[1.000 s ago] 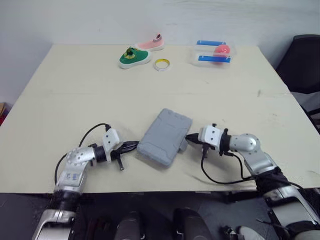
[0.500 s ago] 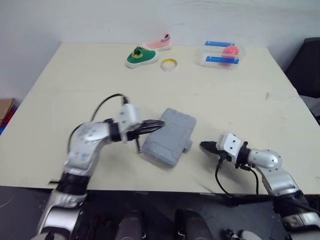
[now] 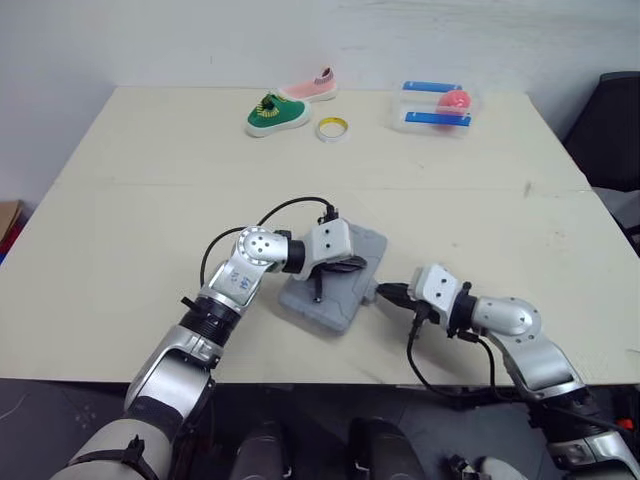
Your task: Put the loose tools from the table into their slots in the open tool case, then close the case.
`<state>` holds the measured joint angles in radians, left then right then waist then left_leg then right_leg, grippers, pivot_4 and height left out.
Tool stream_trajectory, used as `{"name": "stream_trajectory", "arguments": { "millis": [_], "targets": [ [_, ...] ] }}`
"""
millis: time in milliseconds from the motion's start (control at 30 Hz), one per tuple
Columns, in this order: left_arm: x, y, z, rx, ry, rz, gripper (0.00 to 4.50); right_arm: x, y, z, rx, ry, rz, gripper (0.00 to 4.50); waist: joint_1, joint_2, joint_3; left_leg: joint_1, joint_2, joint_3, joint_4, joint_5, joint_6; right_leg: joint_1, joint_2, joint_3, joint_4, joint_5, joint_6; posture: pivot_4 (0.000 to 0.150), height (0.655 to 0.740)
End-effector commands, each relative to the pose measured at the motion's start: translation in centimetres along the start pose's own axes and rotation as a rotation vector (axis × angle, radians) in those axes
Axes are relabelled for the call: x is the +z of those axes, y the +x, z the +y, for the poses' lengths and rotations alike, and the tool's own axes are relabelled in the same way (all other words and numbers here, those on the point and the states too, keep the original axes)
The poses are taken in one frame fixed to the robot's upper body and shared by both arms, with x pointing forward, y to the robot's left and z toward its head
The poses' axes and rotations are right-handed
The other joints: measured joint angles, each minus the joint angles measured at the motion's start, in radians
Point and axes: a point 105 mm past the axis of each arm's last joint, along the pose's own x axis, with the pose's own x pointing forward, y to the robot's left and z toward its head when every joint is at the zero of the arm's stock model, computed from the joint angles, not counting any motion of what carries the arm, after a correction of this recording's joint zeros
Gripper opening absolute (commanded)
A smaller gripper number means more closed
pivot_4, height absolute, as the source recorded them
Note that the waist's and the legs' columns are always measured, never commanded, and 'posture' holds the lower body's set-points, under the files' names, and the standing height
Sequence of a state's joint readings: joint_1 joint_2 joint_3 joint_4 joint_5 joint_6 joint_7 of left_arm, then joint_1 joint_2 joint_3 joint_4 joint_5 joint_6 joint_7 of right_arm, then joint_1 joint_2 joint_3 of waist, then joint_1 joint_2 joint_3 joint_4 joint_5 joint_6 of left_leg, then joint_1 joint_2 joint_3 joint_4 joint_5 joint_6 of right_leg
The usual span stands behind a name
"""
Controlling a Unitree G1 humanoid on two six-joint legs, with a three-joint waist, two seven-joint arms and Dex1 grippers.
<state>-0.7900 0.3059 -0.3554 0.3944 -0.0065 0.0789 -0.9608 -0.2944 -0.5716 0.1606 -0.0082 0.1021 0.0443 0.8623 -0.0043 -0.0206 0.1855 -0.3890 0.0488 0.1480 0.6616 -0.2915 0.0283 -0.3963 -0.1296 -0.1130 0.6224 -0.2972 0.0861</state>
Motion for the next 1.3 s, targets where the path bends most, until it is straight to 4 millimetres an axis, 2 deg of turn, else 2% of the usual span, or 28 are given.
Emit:
{"name": "stream_trajectory", "arguments": {
  "millis": [33,400,533,600,700,867,933,1033,1133,1200,1300],
  "targets": [
    [-4.1,0.2,-2.5,-0.065,-0.124,0.117,0.00,0.1,0.7,0.3,0.029,0.004,0.006,0.04,-0.001,0.000,0.000,0.000,0.000,0.000,0.000,0.000,0.000,0.000,0.000,0.000,0.000,0.000,0.000,0.150,0.7400],
    [-4.8,-0.1,-3.0,-0.052,-0.166,0.125,0.00,1.0,3.4,0.4,0.066,0.015,-0.051,0.04,-0.026,-0.002,-0.003,0.003,0.001,-0.001,0.000,0.000,0.000,0.003,0.000,0.000,0.001,0.000,0.000,0.150,0.7400],
    [-5.3,-0.2,-3.2,-0.057,-0.175,0.133,0.00,1.4,2.9,0.5,0.109,0.020,-0.059,0.04,-0.029,-0.001,-0.003,0.003,0.001,-0.001,0.000,0.000,-0.001,0.003,0.001,0.000,0.001,0.000,-0.001,0.150,0.7400],
    [-5.4,-0.4,-3.2,-0.054,-0.174,0.137,0.00,1.4,2.0,0.2,0.100,0.047,-0.061,0.04,-0.027,-0.001,-0.003,0.003,0.001,-0.001,-0.001,0.000,-0.001,0.003,0.000,0.002,0.001,-0.001,-0.001,0.150,0.7400],
    [-5.7,-0.9,-3.0,-0.042,-0.167,0.145,0.00,0.5,1.1,0.0,0.108,0.021,-0.012,0.04,-0.024,0.000,-0.004,0.003,0.001,-0.001,-0.001,0.000,-0.001,0.003,0.000,0.003,0.001,-0.001,-0.001,0.150,0.7400],
    [-5.8,-1.4,-2.8,-0.024,-0.175,0.130,0.00,1.4,2.8,0.0,0.095,0.026,-0.069,0.04,-0.025,0.001,-0.005,0.003,0.001,-0.001,-0.001,0.000,-0.001,0.003,0.000,0.004,0.001,-0.001,-0.001,0.150,0.7400],
    [-4.7,-1.8,-2.0,0.028,-0.156,0.050,0.00,1.5,3.0,0.2,0.107,0.025,-0.078,0.04,-0.029,0.001,-0.005,0.003,0.001,-0.001,-0.002,0.000,-0.001,0.002,0.000,0.005,0.001,-0.001,-0.002,0.150,0.7400],
    [-1.9,-3.6,-0.6,0.115,-0.175,-0.142,0.00,1.2,1.4,-0.5,0.088,0.012,-0.065,0.04,-0.033,0.003,-0.004,0.003,0.001,0.000,-0.004,0.000,-0.002,0.001,0.000,0.006,0.001,-0.001,-0.002,0.150,0.7400],
    [0.0,-7.8,0.7,0.234,-0.130,-0.270,0.00,1.0,-1.7,-1.7,0.044,-0.024,-0.062,0.04,-0.025,0.004,-0.003,0.001,0.001,-0.001,-0.006,0.004,-0.006,-0.002,0.000,0.006,0.000,-0.001,-0.002,0.150,0.7400],
    [0.4,-10.6,0.9,0.301,-0.129,-0.290,0.51,1.8,-4.0,-2.4,0.021,-0.031,-0.128,0.00,-0.023,0.004,-0.001,0.000,0.000,0.000,-0.008,0.004,-0.007,-0.003,0.000,0.006,-0.001,-0.001,-0.002,0.150,0.7400],
    [0.3,-13.4,-0.1,0.323,-0.138,-0.274,1.73,2.2,-6.2,-2.9,0.029,0.072,-0.140,0.00,-0.023,0.003,0.001,-0.001,-0.001,0.000,-0.009,0.004,-0.007,-0.003,0.000,0.005,-0.002,-0.001,-0.002,0.150,0.7400]
  ]
}}
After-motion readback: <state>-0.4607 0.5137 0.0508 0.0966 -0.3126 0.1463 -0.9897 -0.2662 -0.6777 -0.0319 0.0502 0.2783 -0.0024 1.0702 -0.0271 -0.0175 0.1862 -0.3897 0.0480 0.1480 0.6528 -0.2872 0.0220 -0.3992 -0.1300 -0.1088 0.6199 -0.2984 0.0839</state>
